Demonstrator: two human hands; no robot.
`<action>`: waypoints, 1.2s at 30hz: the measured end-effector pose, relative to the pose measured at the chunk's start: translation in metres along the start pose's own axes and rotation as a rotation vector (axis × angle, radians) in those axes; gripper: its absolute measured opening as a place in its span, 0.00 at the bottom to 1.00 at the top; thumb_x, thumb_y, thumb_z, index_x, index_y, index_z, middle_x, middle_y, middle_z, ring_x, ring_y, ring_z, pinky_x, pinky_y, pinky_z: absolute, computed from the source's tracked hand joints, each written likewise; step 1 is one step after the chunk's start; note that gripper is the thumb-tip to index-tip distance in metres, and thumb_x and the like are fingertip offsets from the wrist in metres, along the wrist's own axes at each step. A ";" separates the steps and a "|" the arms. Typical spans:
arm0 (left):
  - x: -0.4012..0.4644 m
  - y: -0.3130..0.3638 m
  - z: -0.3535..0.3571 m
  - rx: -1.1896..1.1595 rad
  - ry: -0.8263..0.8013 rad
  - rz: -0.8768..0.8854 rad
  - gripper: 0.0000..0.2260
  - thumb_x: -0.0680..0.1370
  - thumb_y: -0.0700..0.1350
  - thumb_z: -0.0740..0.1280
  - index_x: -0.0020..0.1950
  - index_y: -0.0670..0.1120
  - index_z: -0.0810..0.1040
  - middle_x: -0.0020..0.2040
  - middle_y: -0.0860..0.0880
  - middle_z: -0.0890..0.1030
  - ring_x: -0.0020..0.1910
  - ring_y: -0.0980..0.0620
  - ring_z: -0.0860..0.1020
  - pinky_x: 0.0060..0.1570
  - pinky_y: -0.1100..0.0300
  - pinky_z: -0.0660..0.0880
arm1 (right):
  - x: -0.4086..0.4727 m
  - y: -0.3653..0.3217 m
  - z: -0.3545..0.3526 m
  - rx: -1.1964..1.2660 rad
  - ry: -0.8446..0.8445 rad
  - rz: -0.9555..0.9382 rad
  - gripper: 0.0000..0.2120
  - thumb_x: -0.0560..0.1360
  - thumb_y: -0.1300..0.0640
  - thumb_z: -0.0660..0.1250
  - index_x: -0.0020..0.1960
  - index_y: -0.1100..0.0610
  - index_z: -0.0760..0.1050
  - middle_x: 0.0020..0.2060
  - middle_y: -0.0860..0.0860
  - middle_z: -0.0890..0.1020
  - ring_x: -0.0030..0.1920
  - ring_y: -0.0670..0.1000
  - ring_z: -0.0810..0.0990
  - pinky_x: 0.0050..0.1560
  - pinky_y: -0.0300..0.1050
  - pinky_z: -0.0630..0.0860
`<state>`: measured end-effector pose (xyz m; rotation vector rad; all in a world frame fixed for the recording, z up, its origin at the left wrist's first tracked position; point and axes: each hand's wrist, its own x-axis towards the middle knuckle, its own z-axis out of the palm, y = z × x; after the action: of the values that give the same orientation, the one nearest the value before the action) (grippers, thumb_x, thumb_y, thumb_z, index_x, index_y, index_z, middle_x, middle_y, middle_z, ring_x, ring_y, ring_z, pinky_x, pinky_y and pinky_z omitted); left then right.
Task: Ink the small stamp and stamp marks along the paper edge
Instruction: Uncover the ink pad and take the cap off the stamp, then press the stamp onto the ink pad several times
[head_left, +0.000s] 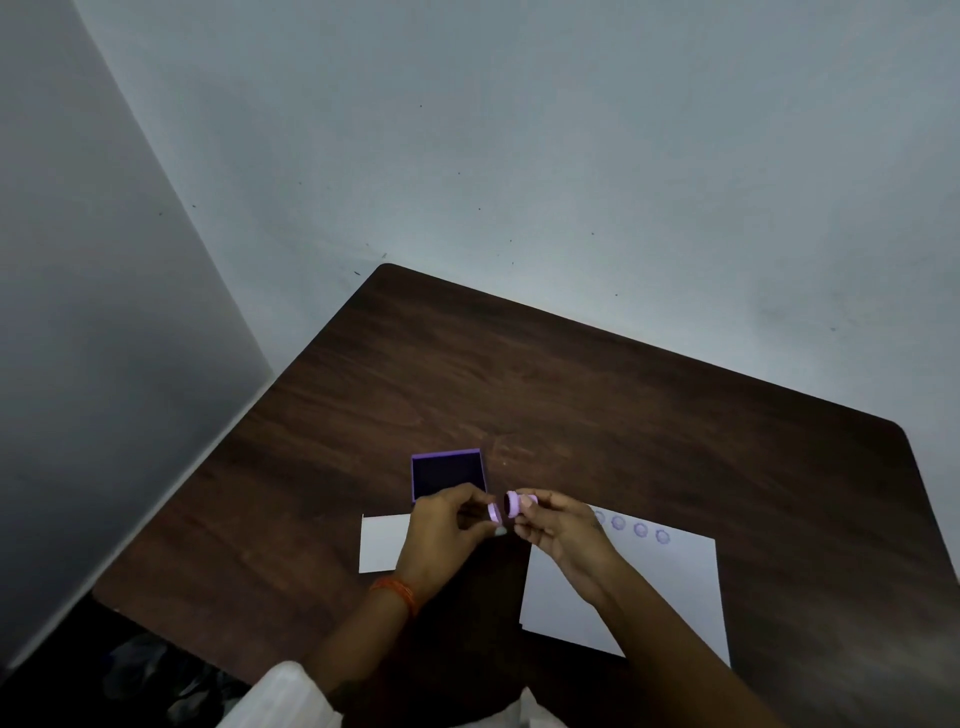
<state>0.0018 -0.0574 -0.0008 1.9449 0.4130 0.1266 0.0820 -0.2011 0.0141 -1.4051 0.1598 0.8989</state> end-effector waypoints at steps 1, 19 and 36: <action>0.000 -0.002 0.000 -0.013 0.000 -0.024 0.10 0.68 0.41 0.74 0.46 0.50 0.80 0.44 0.55 0.83 0.45 0.61 0.80 0.45 0.77 0.73 | 0.000 -0.002 -0.002 0.107 0.000 0.040 0.07 0.75 0.65 0.64 0.46 0.59 0.81 0.42 0.55 0.85 0.43 0.51 0.83 0.38 0.37 0.82; 0.001 -0.019 0.026 0.213 -0.087 -0.058 0.11 0.71 0.42 0.72 0.53 0.47 0.80 0.56 0.49 0.80 0.54 0.55 0.76 0.58 0.63 0.71 | -0.009 -0.004 -0.013 0.624 -0.137 0.146 0.08 0.65 0.69 0.65 0.41 0.65 0.83 0.37 0.59 0.86 0.34 0.52 0.84 0.33 0.41 0.83; 0.030 -0.061 -0.054 0.466 0.105 -0.045 0.37 0.69 0.52 0.72 0.73 0.50 0.57 0.76 0.50 0.56 0.76 0.47 0.47 0.73 0.47 0.44 | 0.023 -0.010 0.020 0.124 -0.049 -0.053 0.10 0.72 0.68 0.66 0.46 0.56 0.82 0.45 0.54 0.86 0.46 0.49 0.85 0.41 0.36 0.81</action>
<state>0.0013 0.0215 -0.0371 2.3912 0.5960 0.1101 0.0963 -0.1723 0.0124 -1.2659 0.1388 0.8644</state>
